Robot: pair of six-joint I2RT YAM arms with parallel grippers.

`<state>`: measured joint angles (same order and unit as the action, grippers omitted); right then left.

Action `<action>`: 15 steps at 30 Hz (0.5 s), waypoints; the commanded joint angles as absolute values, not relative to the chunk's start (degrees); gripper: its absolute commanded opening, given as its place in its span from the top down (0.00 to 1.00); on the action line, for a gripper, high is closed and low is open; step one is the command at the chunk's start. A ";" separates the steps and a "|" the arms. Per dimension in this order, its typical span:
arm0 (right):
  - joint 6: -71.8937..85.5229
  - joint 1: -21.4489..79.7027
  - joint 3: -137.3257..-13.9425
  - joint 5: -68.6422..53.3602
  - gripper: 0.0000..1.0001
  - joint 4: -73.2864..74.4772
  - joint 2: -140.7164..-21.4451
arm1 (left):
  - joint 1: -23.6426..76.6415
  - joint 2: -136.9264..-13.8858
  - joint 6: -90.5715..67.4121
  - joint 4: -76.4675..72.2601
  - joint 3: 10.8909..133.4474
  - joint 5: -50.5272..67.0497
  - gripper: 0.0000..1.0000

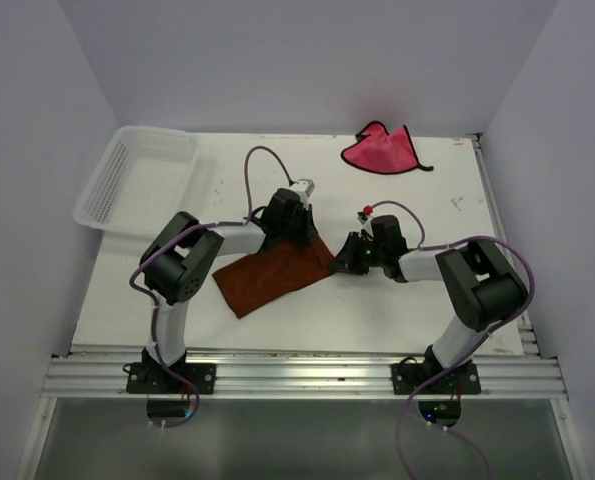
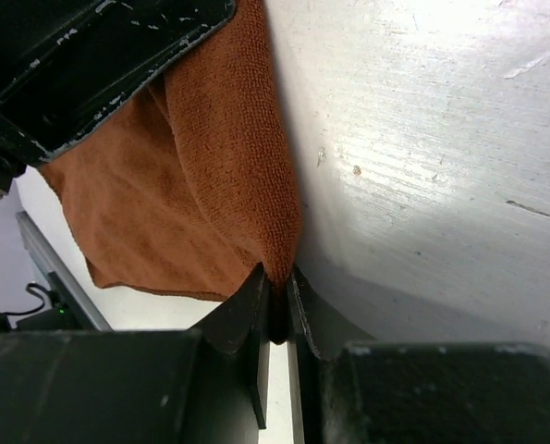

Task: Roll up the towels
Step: Roll the towel

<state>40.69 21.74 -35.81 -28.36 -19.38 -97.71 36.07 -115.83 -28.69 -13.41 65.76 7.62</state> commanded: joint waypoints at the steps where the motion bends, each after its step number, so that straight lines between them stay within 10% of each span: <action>1: 35.86 21.97 -33.75 -22.51 0.88 -16.61 -95.72 | 35.16 -114.08 -26.28 -8.35 66.44 4.13 0.87; 15: 29.44 31.90 -35.42 -8.27 1.00 -10.11 -89.30 | 33.58 -112.68 -25.31 -0.10 77.25 3.34 0.70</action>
<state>32.01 31.29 -34.81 -13.52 -13.89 -91.00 34.63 -115.13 -27.27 -2.52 73.25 5.61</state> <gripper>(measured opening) 0.073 0.295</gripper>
